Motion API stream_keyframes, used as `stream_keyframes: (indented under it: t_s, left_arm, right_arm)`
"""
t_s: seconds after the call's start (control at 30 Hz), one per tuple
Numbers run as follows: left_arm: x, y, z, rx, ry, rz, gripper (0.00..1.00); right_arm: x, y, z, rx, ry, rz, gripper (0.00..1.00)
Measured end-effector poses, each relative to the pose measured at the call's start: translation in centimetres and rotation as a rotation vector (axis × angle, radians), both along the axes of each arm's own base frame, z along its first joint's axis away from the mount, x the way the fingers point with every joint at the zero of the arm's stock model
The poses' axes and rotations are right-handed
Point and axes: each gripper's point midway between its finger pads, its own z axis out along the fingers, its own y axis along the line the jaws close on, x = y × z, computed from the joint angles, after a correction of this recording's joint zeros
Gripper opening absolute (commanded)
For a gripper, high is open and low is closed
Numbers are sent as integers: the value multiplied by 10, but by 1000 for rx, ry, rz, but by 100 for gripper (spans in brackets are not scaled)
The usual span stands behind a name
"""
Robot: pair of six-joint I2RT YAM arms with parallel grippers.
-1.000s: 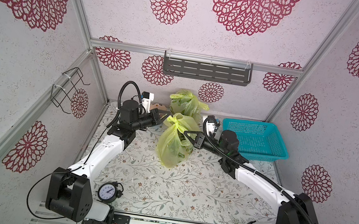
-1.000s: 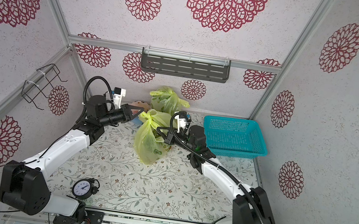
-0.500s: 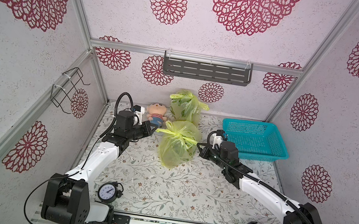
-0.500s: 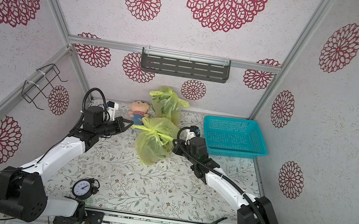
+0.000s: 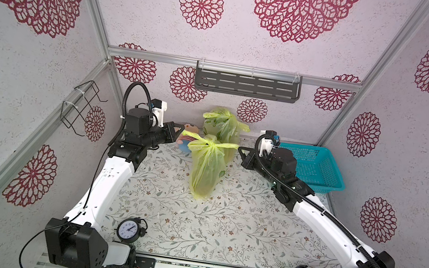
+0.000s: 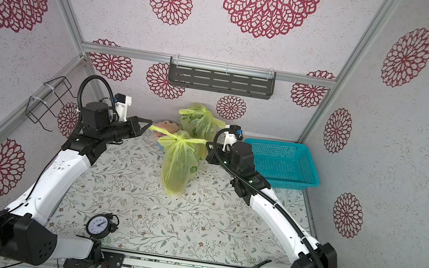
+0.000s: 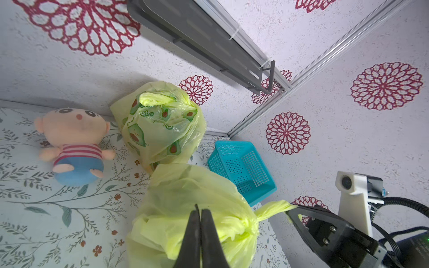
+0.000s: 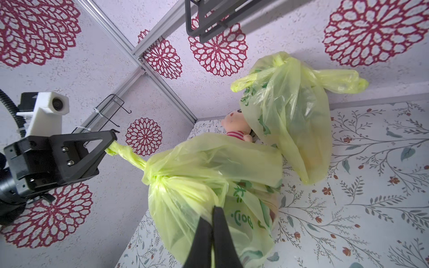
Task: Place the pineapple into a plastic bag & tie a knot
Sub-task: Tie the plastic bag at the center of the board.
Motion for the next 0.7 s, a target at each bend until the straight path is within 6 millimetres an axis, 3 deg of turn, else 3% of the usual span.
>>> stream_keyframes:
  t_s: [0.13, 0.27, 0.37, 0.47, 0.57, 0.7]
  left_arm:
    - [-4, 2, -26, 7, 57, 7, 0]
    - [-13, 14, -85, 38, 187, 79, 0]
    - [-23, 36, -130, 63, 283, 180, 0]
    - [-36, 48, -164, 62, 356, 236, 0]
    - [-42, 55, -171, 45, 368, 262, 0]
    - [-35, 61, -146, 40, 315, 277, 0]
  right_arm:
    - [-2, 0, -19, -21, 38, 3, 0]
    - [0, -5, -69, -74, 127, -18, 0]
    - [9, -19, -111, -117, 209, -83, 0]
    - [12, -22, -144, -148, 275, -109, 0]
    - [15, -22, -151, -153, 292, -118, 0]
    - [24, -21, -128, -147, 255, -138, 0]
